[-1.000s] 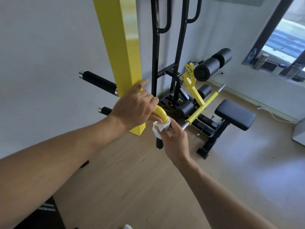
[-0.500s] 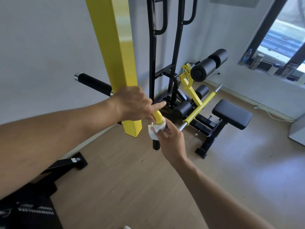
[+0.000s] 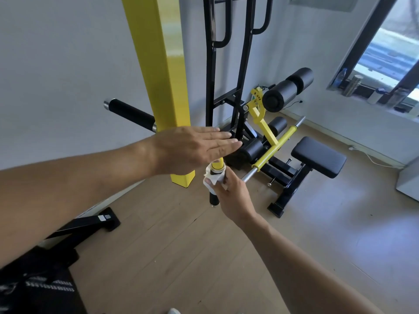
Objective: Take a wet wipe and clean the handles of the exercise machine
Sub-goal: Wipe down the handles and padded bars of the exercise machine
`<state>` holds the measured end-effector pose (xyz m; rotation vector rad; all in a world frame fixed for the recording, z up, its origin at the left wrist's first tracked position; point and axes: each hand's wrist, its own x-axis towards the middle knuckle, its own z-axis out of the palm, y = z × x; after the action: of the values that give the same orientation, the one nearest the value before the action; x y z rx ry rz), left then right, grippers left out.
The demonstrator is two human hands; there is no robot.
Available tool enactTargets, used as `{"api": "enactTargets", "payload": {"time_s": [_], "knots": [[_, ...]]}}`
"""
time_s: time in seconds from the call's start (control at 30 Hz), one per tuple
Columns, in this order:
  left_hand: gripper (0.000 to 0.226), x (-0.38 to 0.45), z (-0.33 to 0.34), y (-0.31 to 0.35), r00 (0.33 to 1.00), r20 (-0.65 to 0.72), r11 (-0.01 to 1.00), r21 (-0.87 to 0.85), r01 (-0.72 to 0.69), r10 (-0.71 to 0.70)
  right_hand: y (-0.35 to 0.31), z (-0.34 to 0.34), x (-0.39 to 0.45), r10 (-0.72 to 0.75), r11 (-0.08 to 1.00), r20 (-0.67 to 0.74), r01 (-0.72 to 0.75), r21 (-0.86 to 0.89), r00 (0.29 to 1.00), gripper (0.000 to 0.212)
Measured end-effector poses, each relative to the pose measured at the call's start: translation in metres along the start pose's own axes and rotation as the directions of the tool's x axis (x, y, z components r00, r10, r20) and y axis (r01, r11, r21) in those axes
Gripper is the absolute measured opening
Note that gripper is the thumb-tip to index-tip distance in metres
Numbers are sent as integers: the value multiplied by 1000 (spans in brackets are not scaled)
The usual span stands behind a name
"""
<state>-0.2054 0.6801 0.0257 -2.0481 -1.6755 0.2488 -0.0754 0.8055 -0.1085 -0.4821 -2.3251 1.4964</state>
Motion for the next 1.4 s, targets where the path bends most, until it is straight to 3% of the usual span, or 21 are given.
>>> {"api": "enactTargets", "payload": {"time_s": [0.07, 0.13, 0.2, 0.3, 0.37, 0.47, 0.6, 0.67, 0.8, 0.93, 1.03, 1.13, 1.23, 1.4], "knots": [[58, -9, -4, 19, 984, -127, 971, -219, 99, -129, 2, 2, 1, 13, 1000, -11, -13, -13, 1000, 20], [50, -20, 3, 43, 934, -173, 914, -321, 247, -313, 2, 3, 3, -2, 1000, -54, 2, -10, 999, 18], [33, -28, 13, 64, 829, -137, 794, -405, 453, -542, -4, 1, 5, -31, 999, -110, 33, 15, 993, 27], [61, -33, 31, 76, 640, 32, 563, -442, 698, -768, -16, -4, 8, -71, 995, -150, 80, 52, 986, 35], [75, -33, 38, 81, 565, 68, 494, -408, 768, -822, -12, -3, 9, -73, 997, -110, 75, 9, 991, 32], [85, -35, 44, 86, 525, 53, 463, -401, 790, -849, 4, 4, 4, -13, 997, -54, 9, -76, 998, 27], [81, -38, 44, 98, 458, 153, 331, -501, 800, -876, -6, 5, 3, -31, 999, -161, 36, 26, 986, 28], [79, -38, 46, 100, 449, 165, 317, -501, 805, -878, -10, 4, 6, -58, 996, -195, 69, 48, 979, 29], [81, -37, 54, 102, 441, 179, 300, -509, 806, -880, 11, 15, -1, 29, 999, -68, -31, -31, 997, 19], [80, -32, 54, 101, 423, 213, 243, -564, 790, -881, 12, 15, -1, 12, 999, -107, -15, -29, 994, 15], [61, -22, 46, 93, 367, 170, 168, -666, 727, -914, 5, 12, 1, -23, 1000, -150, 22, -4, 988, 21], [35, -13, 39, 83, 309, 59, 184, -693, 697, -949, 21, 18, -4, 25, 999, -42, -27, -40, 999, 21], [39, -8, 35, 74, 372, 22, 271, -646, 714, -928, 36, 22, -10, 79, 994, 6, -78, -74, 997, 25], [52, -9, 35, 74, 427, 41, 319, -601, 733, -903, 20, 19, -2, 8, 999, -87, -3, 53, 996, 26]]}}
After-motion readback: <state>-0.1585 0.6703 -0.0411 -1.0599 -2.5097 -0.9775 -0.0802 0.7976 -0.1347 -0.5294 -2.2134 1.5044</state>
